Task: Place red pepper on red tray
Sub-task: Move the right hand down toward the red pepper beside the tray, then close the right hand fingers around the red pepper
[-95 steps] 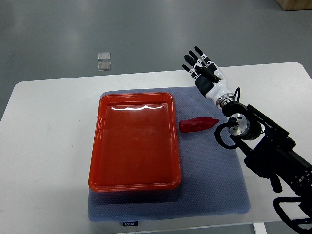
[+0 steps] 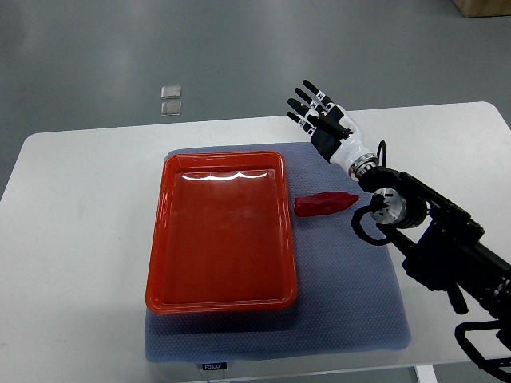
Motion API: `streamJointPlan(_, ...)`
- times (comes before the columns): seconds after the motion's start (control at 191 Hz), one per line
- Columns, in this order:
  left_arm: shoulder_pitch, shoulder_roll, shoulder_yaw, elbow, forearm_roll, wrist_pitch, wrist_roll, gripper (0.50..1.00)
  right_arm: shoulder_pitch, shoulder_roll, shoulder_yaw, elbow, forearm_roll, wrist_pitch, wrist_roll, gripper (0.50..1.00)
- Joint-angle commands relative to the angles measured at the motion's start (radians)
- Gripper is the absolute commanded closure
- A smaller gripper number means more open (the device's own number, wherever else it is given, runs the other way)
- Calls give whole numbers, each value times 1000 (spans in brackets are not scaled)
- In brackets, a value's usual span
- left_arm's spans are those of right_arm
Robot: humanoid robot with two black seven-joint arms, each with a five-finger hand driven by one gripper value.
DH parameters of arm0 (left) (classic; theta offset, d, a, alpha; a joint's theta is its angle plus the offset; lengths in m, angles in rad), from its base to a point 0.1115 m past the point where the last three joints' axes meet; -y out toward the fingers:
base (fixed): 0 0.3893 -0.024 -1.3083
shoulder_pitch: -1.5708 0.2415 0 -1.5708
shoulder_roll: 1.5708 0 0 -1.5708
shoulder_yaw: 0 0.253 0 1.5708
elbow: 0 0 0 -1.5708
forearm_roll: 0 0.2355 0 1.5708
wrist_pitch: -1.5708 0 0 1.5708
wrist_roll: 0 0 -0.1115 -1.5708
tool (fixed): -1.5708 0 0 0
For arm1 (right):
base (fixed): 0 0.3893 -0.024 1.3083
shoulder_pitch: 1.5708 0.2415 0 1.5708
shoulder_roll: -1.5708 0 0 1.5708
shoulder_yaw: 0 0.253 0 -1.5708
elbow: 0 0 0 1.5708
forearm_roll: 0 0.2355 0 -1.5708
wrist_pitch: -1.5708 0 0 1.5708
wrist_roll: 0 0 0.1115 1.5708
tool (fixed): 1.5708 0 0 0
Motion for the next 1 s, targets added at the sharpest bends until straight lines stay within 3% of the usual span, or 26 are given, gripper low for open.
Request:
streamJointPlan(0.0, 0, 0, 0, -2, 2, 0, 0, 500, 56, -81, -122, 50, -65, 5, -53, 587)
streamJointPlan(0.131, 0, 0, 0, -9, 2, 0, 0, 500, 180, -225, -338, 94, -166, 14, -85, 587)
streamJointPlan(0.267, 0, 0, 0, -12, 2, -2, 0, 500, 338, -357, -623, 163, -263, 73, -119, 587)
streamJointPlan(0.477, 0, 0, 2, -14, 2, -12, 0, 500, 522, -483, -893, 298, -402, 88, -142, 587)
streamJointPlan(0.676, 0, 0, 0, -14, 2, -12, 0, 500, 583, -529, -982, 413, -402, 65, -182, 587)
streamJointPlan(0.996, 0, 0, 2, -14, 2, -12, 0, 500, 560, -504, -1053, 419, -458, -85, -187, 591)
